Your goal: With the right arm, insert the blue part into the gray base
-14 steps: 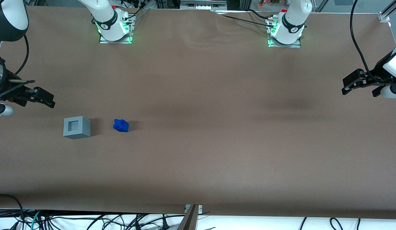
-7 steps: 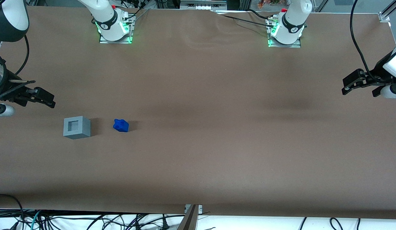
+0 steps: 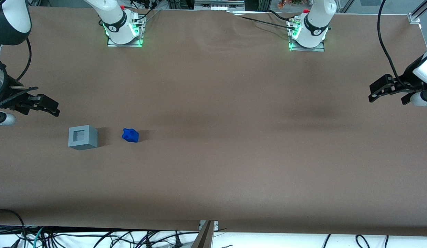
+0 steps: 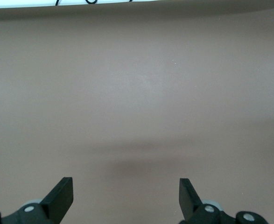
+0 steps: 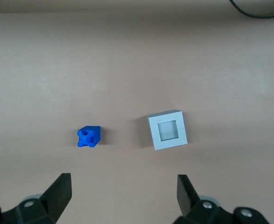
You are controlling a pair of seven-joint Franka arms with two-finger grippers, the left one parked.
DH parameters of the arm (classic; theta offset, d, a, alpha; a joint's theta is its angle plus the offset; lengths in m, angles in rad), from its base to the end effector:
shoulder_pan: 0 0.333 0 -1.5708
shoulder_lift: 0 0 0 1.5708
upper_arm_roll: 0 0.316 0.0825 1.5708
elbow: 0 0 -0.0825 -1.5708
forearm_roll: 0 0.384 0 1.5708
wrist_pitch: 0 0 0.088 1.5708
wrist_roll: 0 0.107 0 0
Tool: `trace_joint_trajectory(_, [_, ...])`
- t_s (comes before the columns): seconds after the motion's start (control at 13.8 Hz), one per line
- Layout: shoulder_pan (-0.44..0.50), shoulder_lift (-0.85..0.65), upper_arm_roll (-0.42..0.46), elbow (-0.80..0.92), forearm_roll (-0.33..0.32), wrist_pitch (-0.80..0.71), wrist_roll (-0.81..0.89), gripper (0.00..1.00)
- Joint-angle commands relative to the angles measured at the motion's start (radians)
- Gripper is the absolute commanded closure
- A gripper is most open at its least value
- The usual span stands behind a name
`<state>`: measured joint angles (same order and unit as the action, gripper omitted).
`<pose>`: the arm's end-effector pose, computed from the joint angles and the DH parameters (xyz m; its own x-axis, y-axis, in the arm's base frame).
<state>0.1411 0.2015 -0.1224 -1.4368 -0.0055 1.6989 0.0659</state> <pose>0.6265 0.0188 0.5819 0.9971 -0.0425 0.0638 -0.0443 -0.9987 0.0258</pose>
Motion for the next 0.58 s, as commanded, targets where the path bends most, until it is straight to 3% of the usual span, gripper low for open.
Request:
trace_joint_trajectory(0.0, [-0.012,-0.013,0.015,-0.011,-0.013,-0.007,0.002,0.00])
trace_joint_trajectory(0.51, [-0.003,0.030,0.020,-0.013,-0.004,-0.007,0.002,0.00])
